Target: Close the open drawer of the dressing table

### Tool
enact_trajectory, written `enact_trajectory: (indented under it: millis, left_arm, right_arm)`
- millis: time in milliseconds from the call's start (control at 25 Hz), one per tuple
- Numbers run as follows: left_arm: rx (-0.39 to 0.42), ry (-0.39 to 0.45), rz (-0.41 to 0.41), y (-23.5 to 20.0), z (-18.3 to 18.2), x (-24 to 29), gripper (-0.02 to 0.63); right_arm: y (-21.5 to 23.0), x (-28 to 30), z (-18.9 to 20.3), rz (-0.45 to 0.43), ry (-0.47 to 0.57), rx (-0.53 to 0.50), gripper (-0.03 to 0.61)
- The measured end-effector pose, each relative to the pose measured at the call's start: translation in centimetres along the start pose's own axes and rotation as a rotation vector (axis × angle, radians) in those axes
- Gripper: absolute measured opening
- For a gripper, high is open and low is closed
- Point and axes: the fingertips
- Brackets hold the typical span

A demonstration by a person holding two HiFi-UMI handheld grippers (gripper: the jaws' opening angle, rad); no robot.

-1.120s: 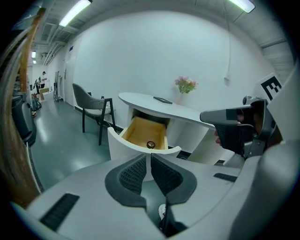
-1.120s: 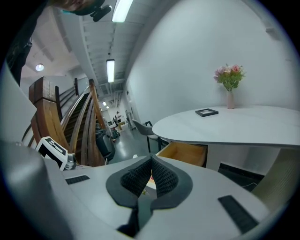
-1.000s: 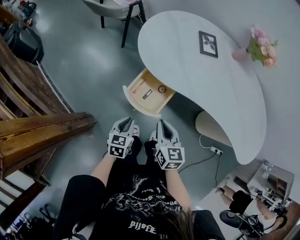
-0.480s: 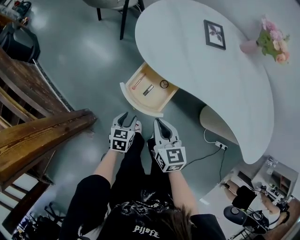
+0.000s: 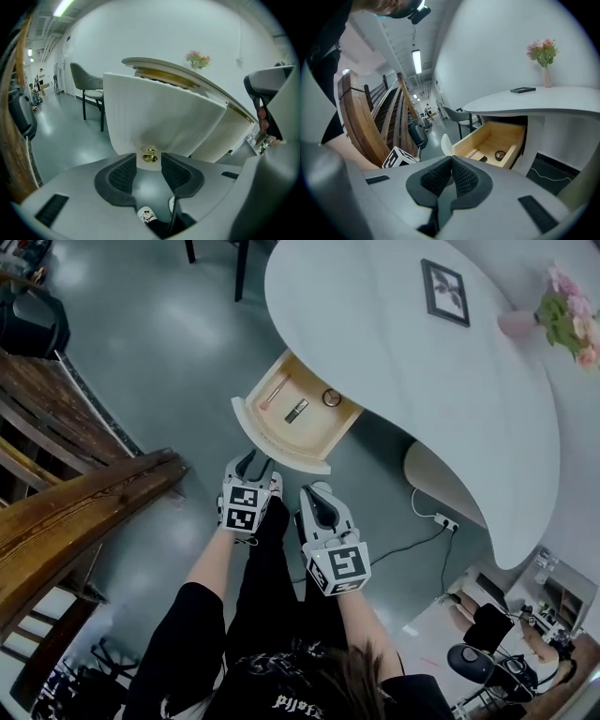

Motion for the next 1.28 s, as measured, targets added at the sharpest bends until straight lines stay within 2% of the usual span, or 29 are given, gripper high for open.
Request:
enact_trajectory:
  millis: [200,320,400,560,680,1280]
  left_arm:
    - [0.013,0.004,0.033,-0.1,0.2,1.4,0.167]
    - [0.071,0.003,0.041,-0.1,-0.1,1.9,0.166]
    - [0.096,0.006,0.054,0.0,-0.1,2.0,0.135]
    - [0.059,-0.004,0.092,0.1,0.0,2.2,0.133]
    - [0.069,-0.019,0.110,0.0,-0.3,2.7,0.121]
    - [0.065,-0.009,0.120,0.9,-2.7,5.4,0.120]
  right_arm:
    - [0.1,0.4,1.1,-0.017,-0.025,-0.011,0.026]
    - [0.2,0.6,1.5,-0.026,-0.035,-0.015,0.026]
    - [0.5,0.8,1.7,-0.026,-0.041,-0.014,0.026]
    - [0.8,1.3,2.0,-0.023,-0.042,-0.005,0.026]
    - [1.1,1.6,2.1,-0.016,-0.041,0.009,0.026]
    - [3.6,2.4,1.4,0.046,-0.014,0.055,0.026]
Point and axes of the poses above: the fingertips, and each gripper's own axes: x forward along the fingers, y to its right, z out of its underside, and after that the axes turned 3 degrees about y, right-handed
